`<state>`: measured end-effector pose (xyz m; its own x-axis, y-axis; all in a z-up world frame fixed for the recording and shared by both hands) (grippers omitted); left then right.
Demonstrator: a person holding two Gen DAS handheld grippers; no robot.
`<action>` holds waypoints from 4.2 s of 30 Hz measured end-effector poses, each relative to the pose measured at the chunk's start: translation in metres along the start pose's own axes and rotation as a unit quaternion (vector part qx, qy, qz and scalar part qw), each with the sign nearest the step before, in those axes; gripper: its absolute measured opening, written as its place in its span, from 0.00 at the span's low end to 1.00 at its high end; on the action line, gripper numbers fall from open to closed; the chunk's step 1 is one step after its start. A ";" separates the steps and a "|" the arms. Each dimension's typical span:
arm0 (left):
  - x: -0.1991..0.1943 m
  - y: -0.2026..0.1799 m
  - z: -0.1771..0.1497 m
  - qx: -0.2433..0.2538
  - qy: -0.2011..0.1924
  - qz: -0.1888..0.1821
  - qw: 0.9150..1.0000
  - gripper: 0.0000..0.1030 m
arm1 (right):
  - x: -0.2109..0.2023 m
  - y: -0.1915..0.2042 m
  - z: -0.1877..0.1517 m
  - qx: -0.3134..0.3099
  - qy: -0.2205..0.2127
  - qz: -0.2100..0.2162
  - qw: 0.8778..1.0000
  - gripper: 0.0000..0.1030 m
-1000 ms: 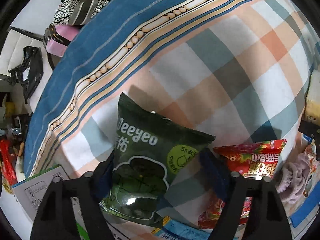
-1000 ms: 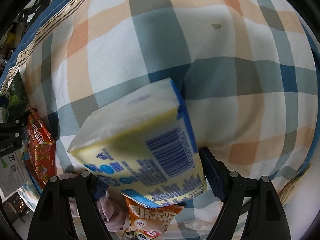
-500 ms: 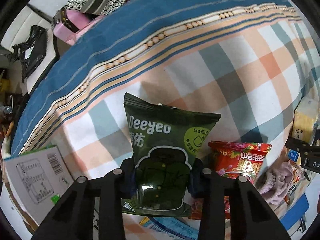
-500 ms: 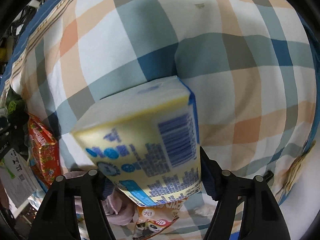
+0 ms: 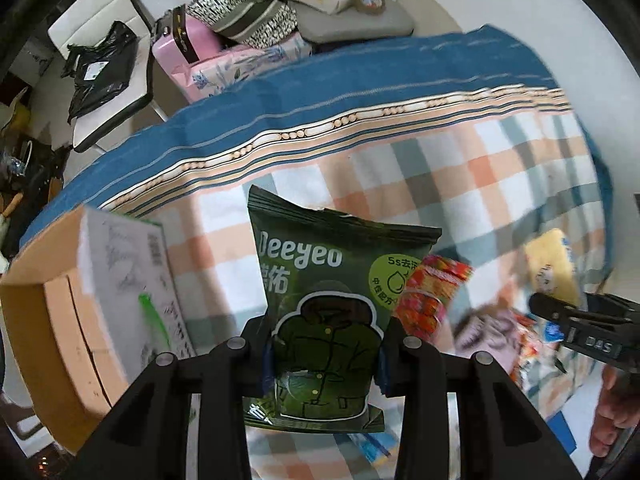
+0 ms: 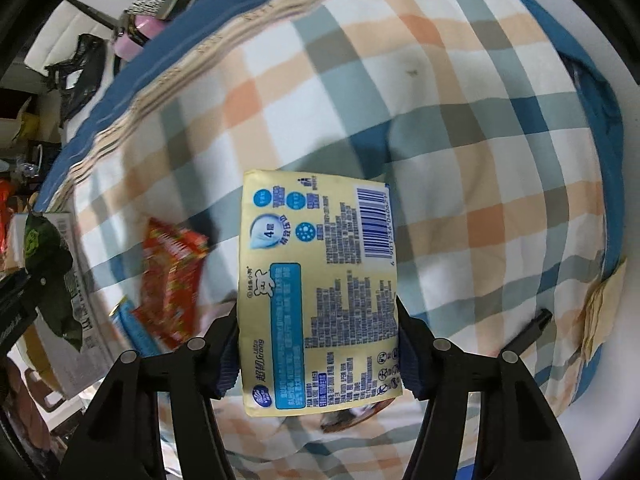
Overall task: Organize soft objects
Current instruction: 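Carry both items into the box and open both tools to release them, then grasp the red snack bag with the left tool while the right tool grasps the orange panda bag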
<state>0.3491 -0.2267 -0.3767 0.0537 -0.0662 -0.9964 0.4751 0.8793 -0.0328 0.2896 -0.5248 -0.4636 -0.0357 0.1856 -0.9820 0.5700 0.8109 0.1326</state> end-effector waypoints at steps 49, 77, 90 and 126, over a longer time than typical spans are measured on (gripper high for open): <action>0.008 0.277 -0.100 -0.162 0.054 -0.125 0.977 0.33 | 0.015 0.441 -0.161 -0.179 -0.046 0.008 0.983 0.64; -0.055 0.272 -0.157 -0.152 -0.008 -0.057 0.987 0.91 | -0.032 0.404 -0.211 -0.195 -0.113 -0.011 0.974 1.00; -0.124 0.257 -0.239 -0.152 -0.075 0.017 0.985 0.91 | -0.077 0.383 -0.291 -0.208 -0.152 -0.005 0.966 1.00; -0.056 -0.027 -0.137 -0.058 0.009 -0.031 0.998 0.91 | -0.098 0.006 -0.175 0.017 -0.140 0.018 0.990 1.00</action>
<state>0.2129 -0.1824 -0.3303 0.0114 -0.1151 -0.9933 0.3720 0.9225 -0.1026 0.1525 -0.4407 -0.3430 0.2109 0.0492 -0.9763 0.5941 0.7867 0.1680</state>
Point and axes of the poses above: each gripper's, at about its wrist camera, not at the fingertips, and x roughly the way its jaws point, y to its left, z to its top, the point moved 6 cm from there along x, roughly the way its jaws point, and after that the axes turned 8 degrees about x, right-handed, at the moved point
